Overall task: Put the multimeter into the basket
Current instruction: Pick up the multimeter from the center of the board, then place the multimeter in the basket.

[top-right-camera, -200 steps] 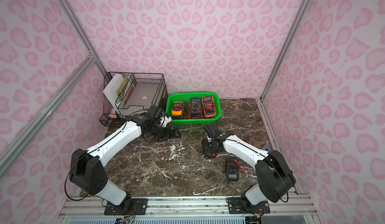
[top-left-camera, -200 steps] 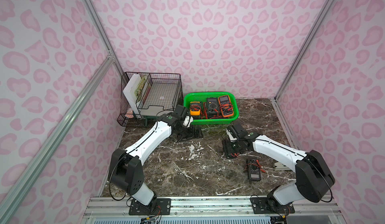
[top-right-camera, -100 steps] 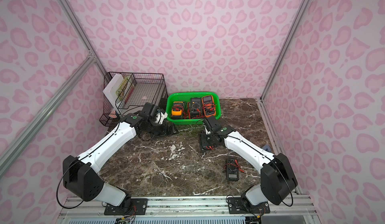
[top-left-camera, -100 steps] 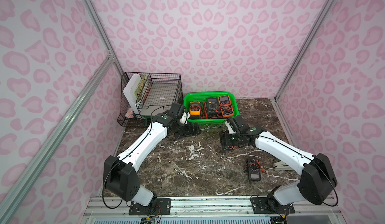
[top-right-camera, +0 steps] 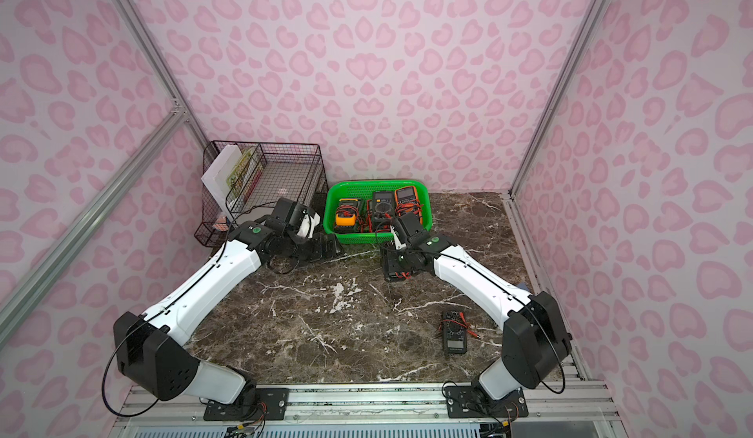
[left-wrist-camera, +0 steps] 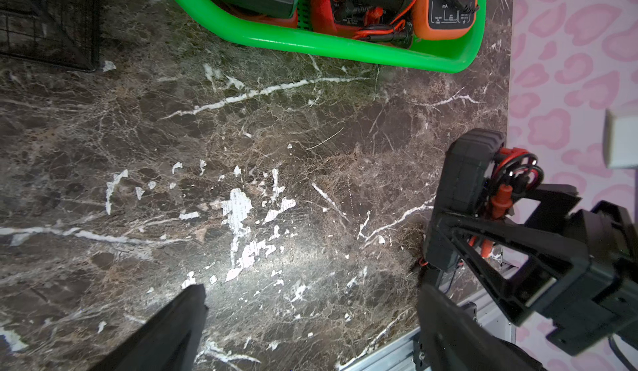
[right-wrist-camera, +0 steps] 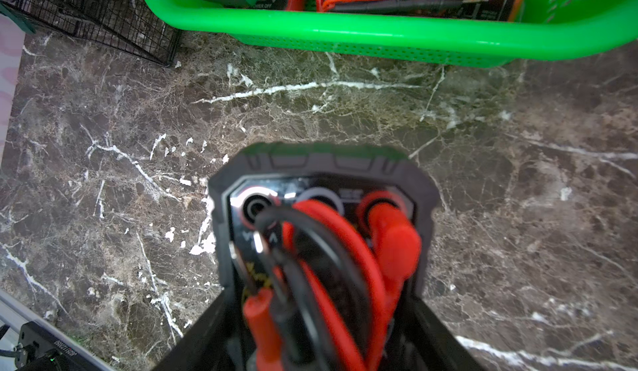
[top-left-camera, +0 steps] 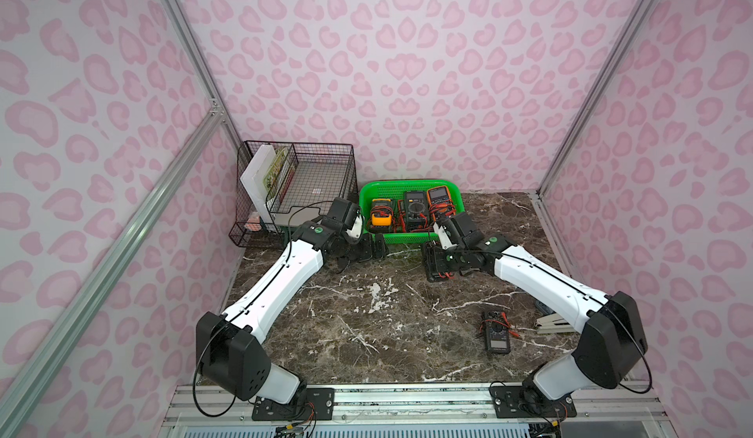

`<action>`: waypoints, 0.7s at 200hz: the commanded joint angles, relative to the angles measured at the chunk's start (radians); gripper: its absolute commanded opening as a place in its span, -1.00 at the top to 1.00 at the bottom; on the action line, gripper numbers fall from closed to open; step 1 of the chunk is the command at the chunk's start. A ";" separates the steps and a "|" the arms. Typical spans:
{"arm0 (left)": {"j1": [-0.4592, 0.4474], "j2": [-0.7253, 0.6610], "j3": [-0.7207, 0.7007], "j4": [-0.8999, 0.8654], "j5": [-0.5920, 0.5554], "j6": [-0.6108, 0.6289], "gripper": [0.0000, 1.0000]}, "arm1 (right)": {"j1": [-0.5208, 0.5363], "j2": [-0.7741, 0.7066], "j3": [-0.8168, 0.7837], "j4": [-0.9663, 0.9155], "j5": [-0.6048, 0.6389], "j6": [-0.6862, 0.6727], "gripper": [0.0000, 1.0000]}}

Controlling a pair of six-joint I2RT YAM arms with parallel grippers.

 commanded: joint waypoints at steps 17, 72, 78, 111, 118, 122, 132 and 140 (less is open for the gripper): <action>0.005 -0.008 0.023 0.019 -0.086 -0.022 -0.97 | 0.001 0.021 0.035 0.046 -0.028 0.006 0.00; 0.038 0.003 0.053 0.018 -0.138 0.004 -0.97 | 0.000 0.097 0.133 0.074 -0.017 0.015 0.00; 0.045 0.004 0.053 0.022 -0.136 0.000 -0.97 | -0.001 0.110 0.148 0.076 -0.017 0.016 0.00; 0.093 0.008 0.043 0.050 -0.104 -0.037 -0.98 | -0.001 0.180 0.231 0.080 -0.017 0.016 0.00; 0.106 0.011 0.042 0.056 -0.093 -0.046 -0.97 | -0.001 0.191 0.245 0.082 -0.016 0.015 0.00; 0.114 0.011 0.042 0.063 -0.084 -0.053 -0.97 | -0.001 0.199 0.254 0.081 -0.016 0.014 0.00; 0.130 0.014 0.039 0.073 -0.064 -0.067 -0.98 | -0.002 0.220 0.278 0.082 -0.014 0.016 0.00; 0.141 0.017 0.039 0.081 -0.050 -0.075 -0.97 | -0.004 0.235 0.297 0.083 -0.013 0.014 -0.01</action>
